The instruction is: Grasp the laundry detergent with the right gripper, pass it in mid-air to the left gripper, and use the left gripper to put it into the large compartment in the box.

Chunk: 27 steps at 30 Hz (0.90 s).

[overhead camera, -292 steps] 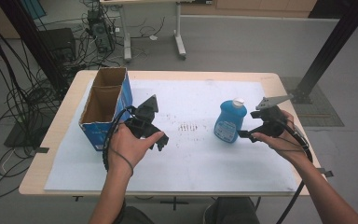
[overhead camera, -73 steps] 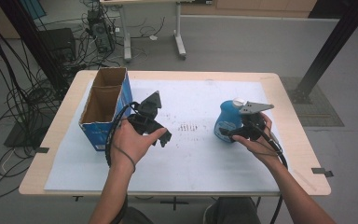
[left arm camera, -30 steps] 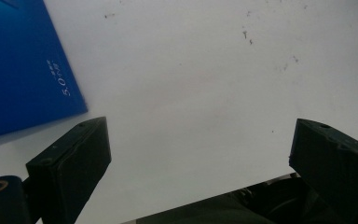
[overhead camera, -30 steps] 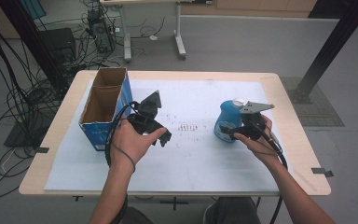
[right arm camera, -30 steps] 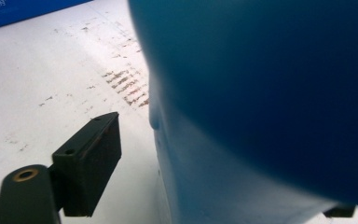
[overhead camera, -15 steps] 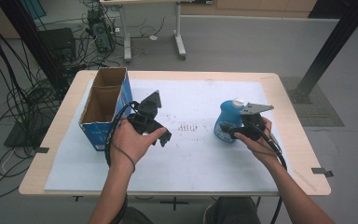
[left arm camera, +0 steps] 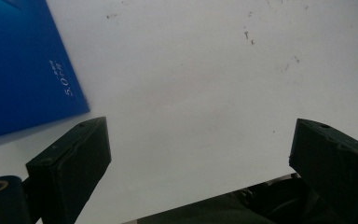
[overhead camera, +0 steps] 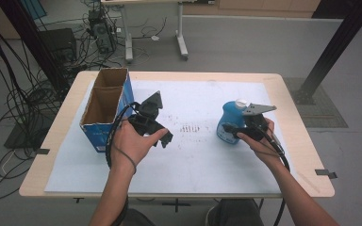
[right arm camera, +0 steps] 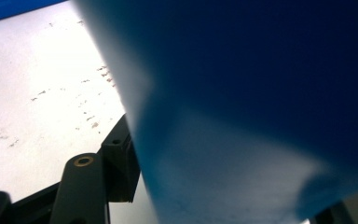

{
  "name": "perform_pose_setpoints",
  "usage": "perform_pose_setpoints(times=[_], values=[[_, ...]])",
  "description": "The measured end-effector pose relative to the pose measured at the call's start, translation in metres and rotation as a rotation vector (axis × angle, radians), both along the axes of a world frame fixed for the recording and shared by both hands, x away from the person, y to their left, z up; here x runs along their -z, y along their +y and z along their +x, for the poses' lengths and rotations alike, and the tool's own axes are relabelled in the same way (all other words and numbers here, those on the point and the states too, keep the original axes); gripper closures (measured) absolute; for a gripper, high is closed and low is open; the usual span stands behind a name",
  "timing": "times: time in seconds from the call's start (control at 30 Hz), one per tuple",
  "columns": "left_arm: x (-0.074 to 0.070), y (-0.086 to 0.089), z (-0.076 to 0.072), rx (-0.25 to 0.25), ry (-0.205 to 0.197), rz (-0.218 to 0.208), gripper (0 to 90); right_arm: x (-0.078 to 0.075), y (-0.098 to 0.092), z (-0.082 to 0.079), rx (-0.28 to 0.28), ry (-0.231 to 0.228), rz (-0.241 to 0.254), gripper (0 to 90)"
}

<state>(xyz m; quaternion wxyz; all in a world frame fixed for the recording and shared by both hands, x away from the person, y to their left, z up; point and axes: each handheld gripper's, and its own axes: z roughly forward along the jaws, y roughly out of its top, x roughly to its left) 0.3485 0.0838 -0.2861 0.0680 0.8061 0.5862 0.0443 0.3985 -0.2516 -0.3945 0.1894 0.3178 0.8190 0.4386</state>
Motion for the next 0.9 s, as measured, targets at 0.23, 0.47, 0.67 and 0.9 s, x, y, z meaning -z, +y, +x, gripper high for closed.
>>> perform_pose_setpoints(times=[0.23, 0.47, 0.67, 0.9], values=[[-0.0001, 0.0005, -0.0012, 0.003, -0.003, 0.006, 5.8, 0.0005, -0.0008, 0.0006, -0.008, 0.002, 0.006, 40.4], [-0.0016, 0.0004, -0.0012, 0.003, -0.005, 0.008, 5.8, 0.0004, -0.0008, 0.0004, -0.008, 0.003, 0.005, 40.8], [-0.0015, -0.0004, -0.0011, 0.003, -0.006, 0.009, 5.8, 0.0004, -0.0009, 0.0005, -0.007, 0.003, 0.006, 41.0], [0.0004, 0.0003, -0.0014, 0.0, -0.001, 0.008, 5.7, 0.0003, -0.0009, 0.0006, -0.008, 0.004, 0.006, 41.3]])
